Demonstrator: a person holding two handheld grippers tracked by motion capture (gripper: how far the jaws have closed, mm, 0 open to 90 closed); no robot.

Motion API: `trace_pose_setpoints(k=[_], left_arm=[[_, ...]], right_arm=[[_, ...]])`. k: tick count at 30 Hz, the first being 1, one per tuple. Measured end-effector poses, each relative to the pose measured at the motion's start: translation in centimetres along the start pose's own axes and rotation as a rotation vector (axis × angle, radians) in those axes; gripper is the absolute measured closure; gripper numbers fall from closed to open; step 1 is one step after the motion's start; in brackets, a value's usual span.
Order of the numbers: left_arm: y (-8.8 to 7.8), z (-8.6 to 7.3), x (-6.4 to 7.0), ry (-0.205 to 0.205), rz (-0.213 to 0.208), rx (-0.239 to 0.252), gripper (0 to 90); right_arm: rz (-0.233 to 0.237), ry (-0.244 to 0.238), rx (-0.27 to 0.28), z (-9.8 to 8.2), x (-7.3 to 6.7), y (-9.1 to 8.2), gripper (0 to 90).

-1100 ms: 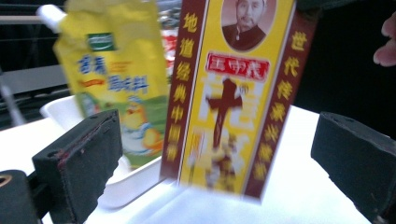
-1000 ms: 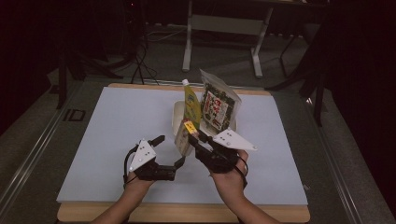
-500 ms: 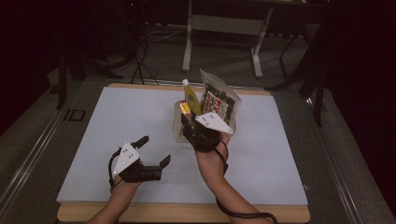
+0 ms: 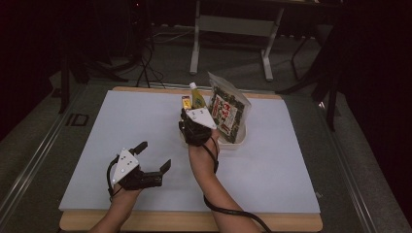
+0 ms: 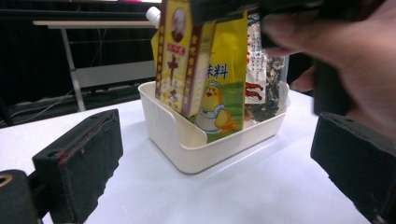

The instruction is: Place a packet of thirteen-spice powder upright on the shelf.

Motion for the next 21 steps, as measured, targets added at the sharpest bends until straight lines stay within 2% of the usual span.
trace_pose_setpoints(k=[11, 15, 21], left_arm=[[0.2, -0.2, 0.1, 0.007, 0.002, -0.003, 2.7], [0.2, -0.3, 0.0, 0.016, 0.005, -0.010, 2.7], [0.3, -0.5, -0.1, 0.009, 0.007, -0.011, 2.7]], right_arm=[[-0.073, 0.020, -0.050, -0.6, -0.4, 2.9, 68.0], [-0.083, 0.041, -0.072, -1.1, -0.2, 3.9, 67.9], [-0.104, 0.032, -0.089, -1.9, -0.3, 4.9, 67.9]])
Point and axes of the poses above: each handheld gripper's, and its own axes: y roughly forward along the jaws, z roughly out of its top, x roughly to its right, the point moved 9 cm from there along y, roughly forward along the jaws, and after that the axes turned 15 degrees about -x, right-handed, at the moved point
